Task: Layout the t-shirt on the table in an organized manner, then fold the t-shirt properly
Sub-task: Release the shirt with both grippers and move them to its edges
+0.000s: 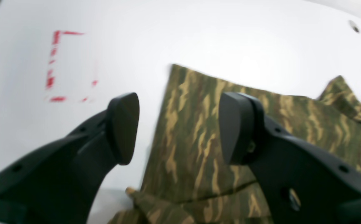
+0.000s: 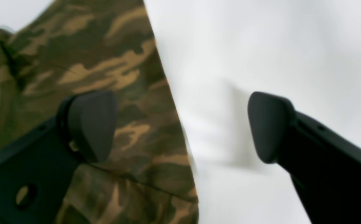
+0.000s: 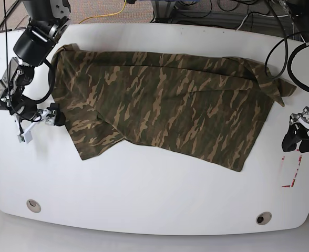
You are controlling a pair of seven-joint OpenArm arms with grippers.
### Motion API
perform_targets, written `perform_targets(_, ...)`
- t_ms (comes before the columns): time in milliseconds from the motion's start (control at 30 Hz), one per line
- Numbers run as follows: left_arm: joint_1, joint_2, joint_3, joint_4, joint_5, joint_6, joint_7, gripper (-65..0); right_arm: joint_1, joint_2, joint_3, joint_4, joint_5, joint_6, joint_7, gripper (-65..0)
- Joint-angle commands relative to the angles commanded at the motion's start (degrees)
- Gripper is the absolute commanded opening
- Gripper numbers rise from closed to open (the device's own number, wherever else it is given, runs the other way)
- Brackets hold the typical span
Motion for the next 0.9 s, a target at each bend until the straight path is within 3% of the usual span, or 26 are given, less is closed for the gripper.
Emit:
perform_targets(300, -3.2, 0.4, -0.3, -6.4, 0.0, 0.2, -0.2, -26.8, -1.5, -2.0, 0.0, -3.3, 0.1, 0.00, 0.0, 0.0)
perform_targets(600, -4.5, 0.5, 0.3, -13.1, -0.1, 7.6, -0.4, -26.8, -1.8, -6.5, -0.1, -1.9, 0.1, 0.00, -3.1, 0.0)
perform_targets(900, -6.0, 3.3, 0.4, -14.9, 0.0, 7.8, -0.4, -26.8, -1.8, -8.3, -0.1, 0.0, 0.1, 0.00, -3.3, -2.5)
